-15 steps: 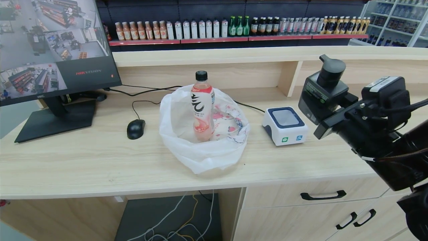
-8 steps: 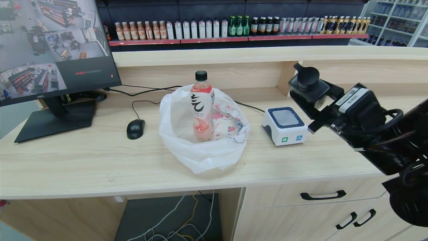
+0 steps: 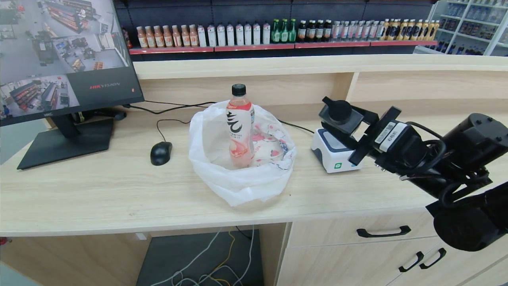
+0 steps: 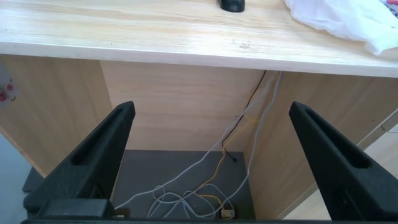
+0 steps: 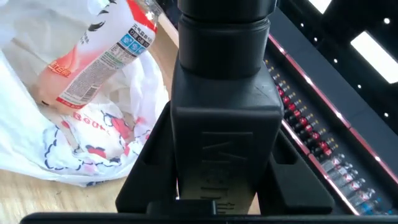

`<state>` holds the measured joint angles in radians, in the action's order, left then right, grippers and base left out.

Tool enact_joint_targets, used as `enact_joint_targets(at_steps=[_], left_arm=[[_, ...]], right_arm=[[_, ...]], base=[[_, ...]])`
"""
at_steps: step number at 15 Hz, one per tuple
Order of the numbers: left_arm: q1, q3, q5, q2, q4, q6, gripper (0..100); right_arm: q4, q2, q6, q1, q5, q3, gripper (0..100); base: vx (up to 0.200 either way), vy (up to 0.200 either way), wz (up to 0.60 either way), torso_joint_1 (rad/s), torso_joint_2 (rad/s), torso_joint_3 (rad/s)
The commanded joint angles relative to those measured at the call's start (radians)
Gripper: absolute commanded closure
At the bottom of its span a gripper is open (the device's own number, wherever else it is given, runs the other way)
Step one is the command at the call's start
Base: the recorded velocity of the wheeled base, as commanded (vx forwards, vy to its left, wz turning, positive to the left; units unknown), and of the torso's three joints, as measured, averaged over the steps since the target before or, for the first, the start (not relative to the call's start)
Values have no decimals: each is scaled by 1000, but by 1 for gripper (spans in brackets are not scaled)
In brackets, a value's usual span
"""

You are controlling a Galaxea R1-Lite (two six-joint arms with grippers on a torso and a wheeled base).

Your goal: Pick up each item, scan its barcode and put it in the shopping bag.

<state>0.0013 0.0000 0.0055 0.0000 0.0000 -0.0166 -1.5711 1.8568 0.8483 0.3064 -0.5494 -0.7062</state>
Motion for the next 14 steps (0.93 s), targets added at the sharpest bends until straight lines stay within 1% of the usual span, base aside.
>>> enact_joint_targets(at_steps=[1,2,5,11,14], left_arm=[[0,0,1,0,0,0,0],[0,0,1,0,0,0,0],[0,0,1,0,0,0,0],[0,0,1,0,0,0,0],[0,0,1,0,0,0,0]], right_arm=[[0,21,9,-49,-46,2,100],[0,32,32,-89,-121,5,100],[0,74,78,-159,-211,7,100],[0,186,86,-138,-265,-159,100],[0,216,86,-155,-282,-203,100]], base=[[0,0,0,0,0,0],[0,0,0,0,0,0],[0,0,0,0,0,0],[0,0,0,0,0,0],[0,0,0,0,0,0]])
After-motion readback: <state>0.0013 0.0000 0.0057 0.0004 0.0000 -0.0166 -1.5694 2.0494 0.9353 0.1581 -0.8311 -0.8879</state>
